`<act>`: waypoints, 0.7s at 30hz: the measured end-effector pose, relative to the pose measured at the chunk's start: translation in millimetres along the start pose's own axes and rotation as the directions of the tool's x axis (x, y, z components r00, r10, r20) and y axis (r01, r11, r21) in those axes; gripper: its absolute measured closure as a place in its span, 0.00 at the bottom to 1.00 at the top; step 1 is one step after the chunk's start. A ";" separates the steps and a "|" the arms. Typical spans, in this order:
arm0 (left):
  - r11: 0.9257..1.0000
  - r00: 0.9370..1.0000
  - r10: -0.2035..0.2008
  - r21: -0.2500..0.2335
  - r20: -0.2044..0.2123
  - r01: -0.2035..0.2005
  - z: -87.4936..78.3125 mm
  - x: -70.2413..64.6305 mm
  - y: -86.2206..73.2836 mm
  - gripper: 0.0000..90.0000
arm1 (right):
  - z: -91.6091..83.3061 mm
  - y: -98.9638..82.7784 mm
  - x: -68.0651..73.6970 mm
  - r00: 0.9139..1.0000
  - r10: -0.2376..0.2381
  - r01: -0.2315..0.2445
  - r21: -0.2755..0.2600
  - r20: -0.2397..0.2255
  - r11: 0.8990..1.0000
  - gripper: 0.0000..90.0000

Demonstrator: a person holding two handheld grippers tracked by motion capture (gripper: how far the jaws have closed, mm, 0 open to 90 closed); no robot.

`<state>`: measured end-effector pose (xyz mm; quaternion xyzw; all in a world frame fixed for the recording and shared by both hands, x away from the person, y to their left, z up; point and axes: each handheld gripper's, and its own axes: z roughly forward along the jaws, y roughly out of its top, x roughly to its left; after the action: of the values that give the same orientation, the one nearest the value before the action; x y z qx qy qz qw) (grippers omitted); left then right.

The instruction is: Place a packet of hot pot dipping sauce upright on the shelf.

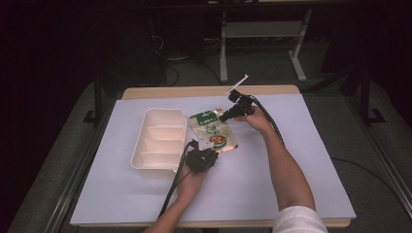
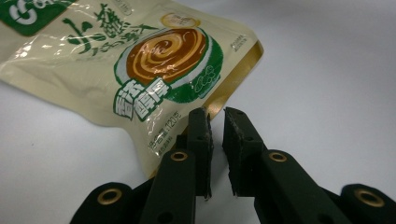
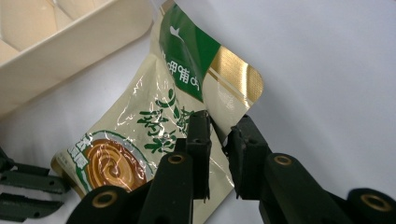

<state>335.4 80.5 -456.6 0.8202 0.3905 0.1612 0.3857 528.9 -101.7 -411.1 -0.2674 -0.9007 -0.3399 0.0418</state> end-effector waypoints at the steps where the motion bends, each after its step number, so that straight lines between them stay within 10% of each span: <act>1: 1.000 1.000 0.000 0.000 0.000 0.000 0.0 -0.1 0.0 0.89 | 0.0 0.0 0.0 1.000 0.000 0.000 0.000 0.000 1.000 0.87; 9: 1.000 1.000 -0.001 -0.003 0.007 0.001 -0.1 -1.2 -0.1 0.84 | 1.7 4.4 6.7 1.000 -0.004 0.003 0.054 0.029 0.999 1.00; 21: 0.998 0.999 -0.002 -0.059 0.038 0.004 -9.5 -11.1 3.0 0.77 | -41.5 -10.6 24.0 1.000 -0.003 0.003 0.010 0.016 1.000 1.00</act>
<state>324.5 75.6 -447.8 0.8108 0.3795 0.1563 0.4172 498.7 -123.8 -379.4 -0.2687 -0.9030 -0.3334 0.0353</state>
